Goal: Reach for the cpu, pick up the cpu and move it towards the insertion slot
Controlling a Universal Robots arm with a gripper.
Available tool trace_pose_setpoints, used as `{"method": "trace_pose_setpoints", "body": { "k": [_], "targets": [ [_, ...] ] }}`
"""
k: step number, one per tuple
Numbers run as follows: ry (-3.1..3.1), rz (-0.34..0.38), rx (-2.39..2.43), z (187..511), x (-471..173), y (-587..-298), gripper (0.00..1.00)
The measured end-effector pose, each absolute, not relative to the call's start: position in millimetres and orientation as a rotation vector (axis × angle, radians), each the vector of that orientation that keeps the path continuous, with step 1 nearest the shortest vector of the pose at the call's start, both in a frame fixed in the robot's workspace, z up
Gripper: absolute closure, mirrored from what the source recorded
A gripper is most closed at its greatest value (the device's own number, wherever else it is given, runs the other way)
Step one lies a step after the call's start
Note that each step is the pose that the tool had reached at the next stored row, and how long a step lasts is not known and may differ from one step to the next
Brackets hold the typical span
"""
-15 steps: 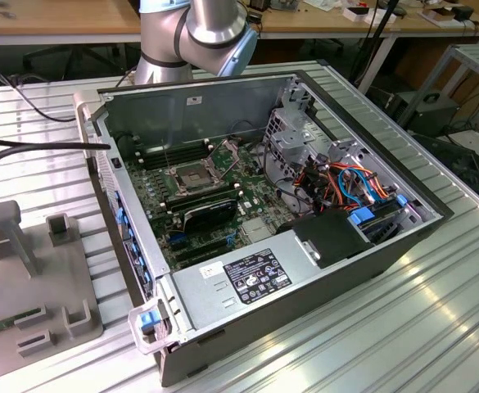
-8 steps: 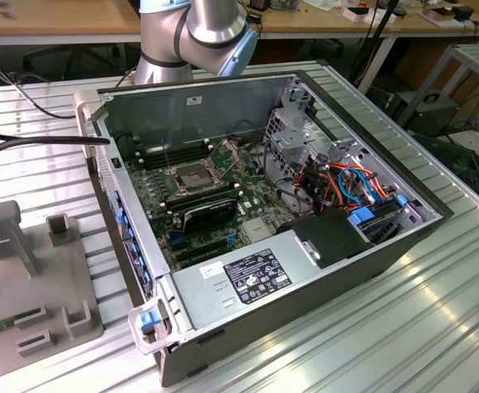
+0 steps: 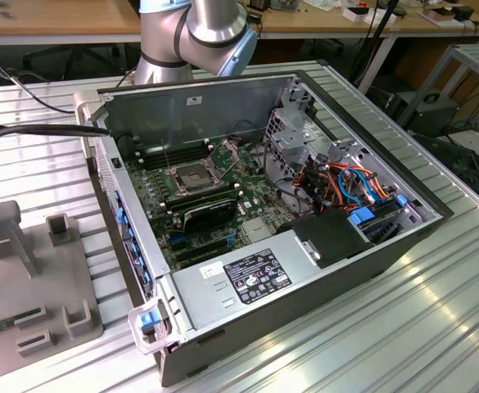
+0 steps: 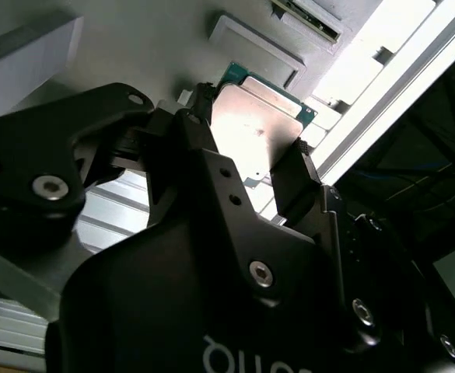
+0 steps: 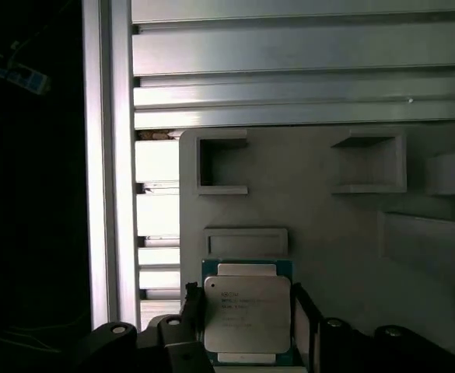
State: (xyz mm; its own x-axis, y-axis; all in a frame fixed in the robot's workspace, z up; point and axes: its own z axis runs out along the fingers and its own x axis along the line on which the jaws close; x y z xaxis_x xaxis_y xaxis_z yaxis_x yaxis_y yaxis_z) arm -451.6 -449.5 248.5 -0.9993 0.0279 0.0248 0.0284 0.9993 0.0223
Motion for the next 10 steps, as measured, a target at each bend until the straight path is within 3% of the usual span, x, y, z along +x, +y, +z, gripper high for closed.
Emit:
{"method": "trace_pose_setpoints", "body": {
  "k": [10],
  "targets": [
    [-3.117,-0.035,-0.044,264.8,-451.6,-449.5,0.45]
  ]
}}
